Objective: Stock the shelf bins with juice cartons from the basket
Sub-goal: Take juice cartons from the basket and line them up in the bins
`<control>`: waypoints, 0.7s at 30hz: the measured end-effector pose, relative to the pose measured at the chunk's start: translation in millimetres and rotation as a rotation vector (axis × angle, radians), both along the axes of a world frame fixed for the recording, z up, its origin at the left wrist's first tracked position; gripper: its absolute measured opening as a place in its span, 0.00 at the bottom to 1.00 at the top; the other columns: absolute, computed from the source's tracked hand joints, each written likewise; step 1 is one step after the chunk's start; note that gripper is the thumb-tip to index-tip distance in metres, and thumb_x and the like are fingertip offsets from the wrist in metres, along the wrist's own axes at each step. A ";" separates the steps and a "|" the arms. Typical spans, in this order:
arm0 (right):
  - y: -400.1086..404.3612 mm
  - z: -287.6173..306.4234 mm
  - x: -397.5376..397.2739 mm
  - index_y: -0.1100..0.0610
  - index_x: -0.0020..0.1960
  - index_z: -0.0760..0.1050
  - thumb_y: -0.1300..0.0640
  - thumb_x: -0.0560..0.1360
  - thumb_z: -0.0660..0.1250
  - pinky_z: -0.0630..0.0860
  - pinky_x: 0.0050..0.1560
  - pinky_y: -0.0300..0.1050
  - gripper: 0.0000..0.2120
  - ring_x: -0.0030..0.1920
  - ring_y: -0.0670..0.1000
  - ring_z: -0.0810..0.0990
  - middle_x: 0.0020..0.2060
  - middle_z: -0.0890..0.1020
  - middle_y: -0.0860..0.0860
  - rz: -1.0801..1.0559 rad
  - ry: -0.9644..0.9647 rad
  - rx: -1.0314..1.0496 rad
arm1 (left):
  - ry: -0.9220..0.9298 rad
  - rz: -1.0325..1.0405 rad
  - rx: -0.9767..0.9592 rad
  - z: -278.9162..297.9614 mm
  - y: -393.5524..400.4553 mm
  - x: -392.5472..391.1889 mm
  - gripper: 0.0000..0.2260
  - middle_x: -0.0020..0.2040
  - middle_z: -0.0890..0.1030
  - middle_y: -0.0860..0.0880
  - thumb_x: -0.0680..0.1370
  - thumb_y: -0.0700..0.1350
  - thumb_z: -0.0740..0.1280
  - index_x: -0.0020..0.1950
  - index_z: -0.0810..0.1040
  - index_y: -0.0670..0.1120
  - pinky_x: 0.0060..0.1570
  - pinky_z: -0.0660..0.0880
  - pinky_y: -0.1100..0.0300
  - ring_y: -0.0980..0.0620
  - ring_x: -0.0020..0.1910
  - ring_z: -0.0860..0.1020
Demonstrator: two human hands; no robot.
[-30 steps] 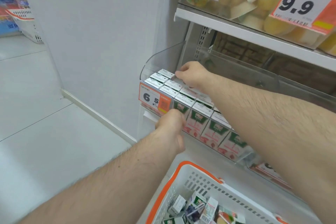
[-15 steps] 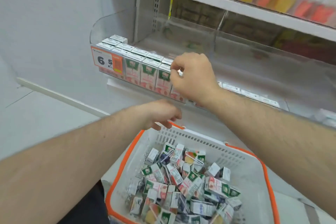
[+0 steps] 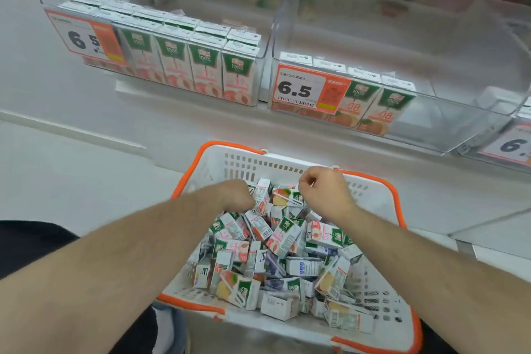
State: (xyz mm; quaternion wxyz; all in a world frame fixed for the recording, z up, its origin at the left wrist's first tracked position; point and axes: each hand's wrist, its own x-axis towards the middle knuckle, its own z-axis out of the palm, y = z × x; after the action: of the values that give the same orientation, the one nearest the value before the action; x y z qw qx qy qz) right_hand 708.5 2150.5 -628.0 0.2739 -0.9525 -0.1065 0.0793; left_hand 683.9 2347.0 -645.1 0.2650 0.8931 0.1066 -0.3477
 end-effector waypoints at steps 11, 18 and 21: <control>-34.3 -105.7 -50.9 0.56 0.57 0.76 0.58 0.75 0.67 0.72 0.49 0.48 0.11 0.54 0.56 0.78 0.53 0.81 0.56 0.577 0.387 -0.914 | -0.066 0.519 0.025 -114.0 -42.1 8.8 0.33 0.59 0.73 0.44 0.71 0.57 0.70 0.68 0.60 0.43 0.50 0.79 0.48 0.42 0.53 0.78; -33.5 -137.8 -58.0 0.58 0.66 0.70 0.61 0.75 0.66 0.69 0.62 0.51 0.20 0.63 0.59 0.73 0.63 0.76 0.58 0.510 0.400 -0.973 | -0.109 0.684 -0.127 -138.1 -49.2 20.4 0.22 0.46 0.78 0.45 0.75 0.46 0.69 0.65 0.66 0.43 0.34 0.73 0.58 0.48 0.39 0.79; -35.7 -135.5 -56.9 0.57 0.64 0.72 0.61 0.75 0.66 0.70 0.59 0.51 0.18 0.61 0.58 0.76 0.62 0.78 0.57 0.538 0.376 -0.954 | -0.127 0.798 -0.224 -136.0 -41.7 19.1 0.20 0.42 0.78 0.50 0.72 0.42 0.70 0.63 0.72 0.46 0.33 0.72 0.60 0.51 0.37 0.78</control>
State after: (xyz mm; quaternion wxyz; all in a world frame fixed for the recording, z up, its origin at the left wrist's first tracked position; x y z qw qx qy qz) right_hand 651.7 2114.8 -763.4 -0.2011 -0.8796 -0.2470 0.3533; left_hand 703.0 2305.3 -781.1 0.4804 0.7670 0.3894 -0.1711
